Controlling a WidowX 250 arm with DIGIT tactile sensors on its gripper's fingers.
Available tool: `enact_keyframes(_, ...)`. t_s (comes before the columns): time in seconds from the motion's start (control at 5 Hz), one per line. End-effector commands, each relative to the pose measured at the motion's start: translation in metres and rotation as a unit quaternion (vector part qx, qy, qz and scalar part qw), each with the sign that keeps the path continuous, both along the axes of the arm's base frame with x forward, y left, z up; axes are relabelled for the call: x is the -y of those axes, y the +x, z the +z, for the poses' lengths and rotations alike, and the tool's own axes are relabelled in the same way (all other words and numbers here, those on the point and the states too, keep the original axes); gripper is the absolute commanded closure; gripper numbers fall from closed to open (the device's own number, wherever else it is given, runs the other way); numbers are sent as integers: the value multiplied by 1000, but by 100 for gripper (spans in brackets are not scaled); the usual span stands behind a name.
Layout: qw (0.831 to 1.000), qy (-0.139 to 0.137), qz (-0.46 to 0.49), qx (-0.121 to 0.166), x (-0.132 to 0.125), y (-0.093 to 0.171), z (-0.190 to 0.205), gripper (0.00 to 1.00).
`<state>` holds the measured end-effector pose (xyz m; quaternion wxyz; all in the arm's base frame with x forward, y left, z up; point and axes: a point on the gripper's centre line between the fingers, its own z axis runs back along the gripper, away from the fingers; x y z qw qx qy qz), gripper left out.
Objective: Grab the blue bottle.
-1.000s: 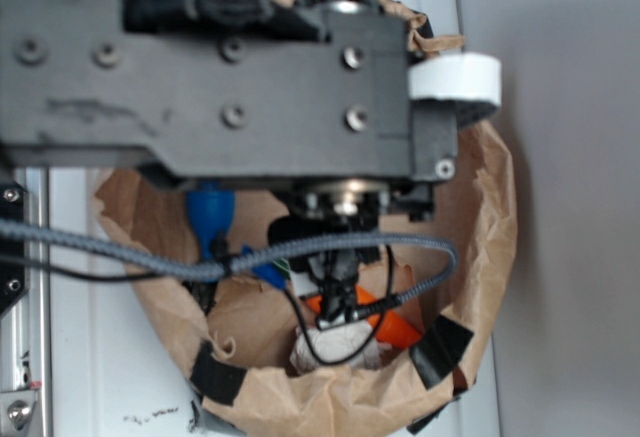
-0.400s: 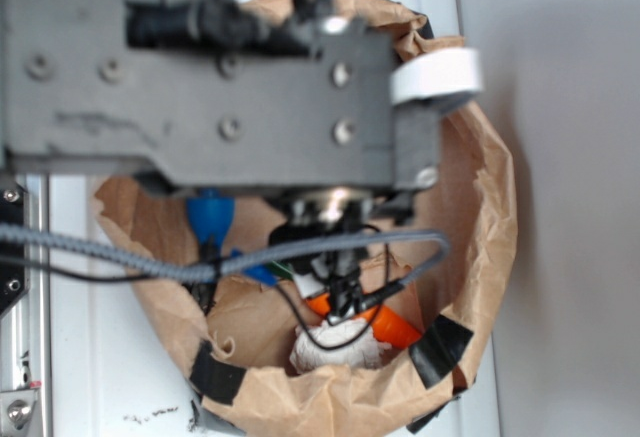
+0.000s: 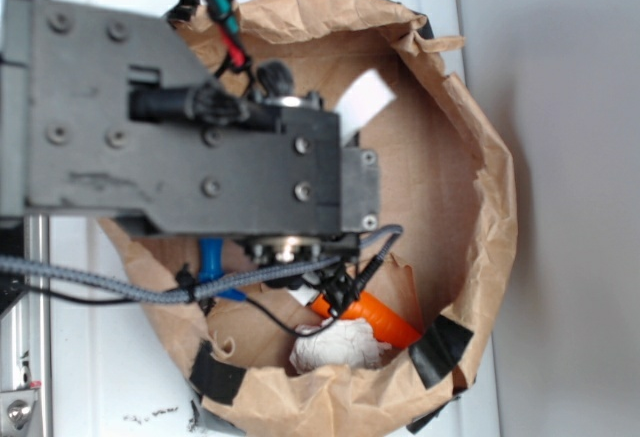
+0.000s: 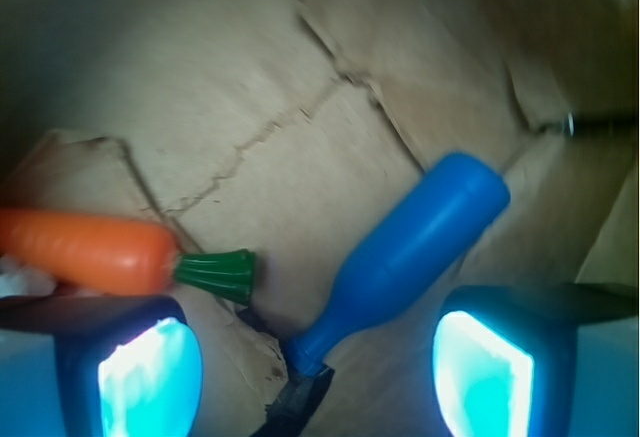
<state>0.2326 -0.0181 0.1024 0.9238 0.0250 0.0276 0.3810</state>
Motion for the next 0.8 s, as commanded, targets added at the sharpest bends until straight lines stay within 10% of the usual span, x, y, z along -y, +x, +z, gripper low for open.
enact_keyframes(0.0,996,7,83,-22,1,2,-6,0)
enact_keyframes(0.6,985,1,168,33,-1,5,-35,0)
